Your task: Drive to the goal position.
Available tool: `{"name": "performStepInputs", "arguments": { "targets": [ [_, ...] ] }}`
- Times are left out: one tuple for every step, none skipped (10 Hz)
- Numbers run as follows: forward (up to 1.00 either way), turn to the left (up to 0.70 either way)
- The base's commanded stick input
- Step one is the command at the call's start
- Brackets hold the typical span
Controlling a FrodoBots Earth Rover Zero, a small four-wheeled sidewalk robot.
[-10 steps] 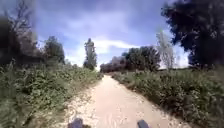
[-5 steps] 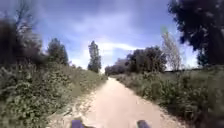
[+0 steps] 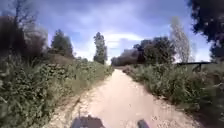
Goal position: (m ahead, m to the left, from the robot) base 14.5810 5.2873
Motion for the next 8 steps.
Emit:
{"name": "performStepInputs", "arguments": {
  "targets": [
    [1.00, 0.00],
    [1.00, 0.00],
    [1.00, 0.00],
    [1.00, 0.00],
    [1.00, 0.00],
    [1.00, 0.00],
    [1.00, 0.00],
    [1.00, 0.00]
  ]
}}
